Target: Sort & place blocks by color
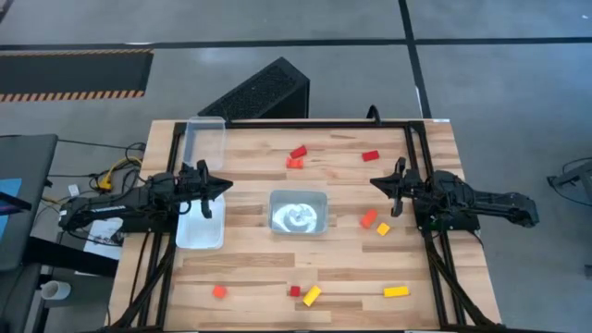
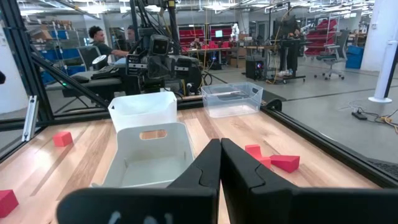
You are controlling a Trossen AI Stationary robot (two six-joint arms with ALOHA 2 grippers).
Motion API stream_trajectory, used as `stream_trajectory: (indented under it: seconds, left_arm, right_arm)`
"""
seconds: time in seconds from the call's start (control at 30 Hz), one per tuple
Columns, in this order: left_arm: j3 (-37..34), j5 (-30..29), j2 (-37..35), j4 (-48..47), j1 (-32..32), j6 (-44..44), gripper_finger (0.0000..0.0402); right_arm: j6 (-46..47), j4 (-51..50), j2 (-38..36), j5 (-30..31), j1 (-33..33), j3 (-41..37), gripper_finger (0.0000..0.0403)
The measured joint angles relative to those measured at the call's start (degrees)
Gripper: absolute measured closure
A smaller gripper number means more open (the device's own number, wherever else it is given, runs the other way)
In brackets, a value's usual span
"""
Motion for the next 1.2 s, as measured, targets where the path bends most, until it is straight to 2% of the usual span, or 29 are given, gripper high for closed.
stream_trajectory:
  seconds: [0.6,0.97,1.1,1.2]
  left_arm:
    - [0.0,0.0,0.0,0.0,0.0,0.0,0.0401]
    - [0.0,0.0,0.0,0.0,0.0,0.0,0.0401]
    - [0.0,0.0,0.0,0.0,0.0,0.0,0.0401]
    - [0.0,0.0,0.0,0.0,0.0,0.0,0.0401]
  right_arm:
    - [0.0,0.1,0.0,0.0,0.0,0.0,0.037]
    - [-2.2,5.0,0.0,0.2,-0.3,0.0,0.037]
    - [0.5,6.9,0.0,0.5,-0.3,0.0,0.037]
    - [4.0,5.3,0.1,3.8,-0.4,1.5,0.037]
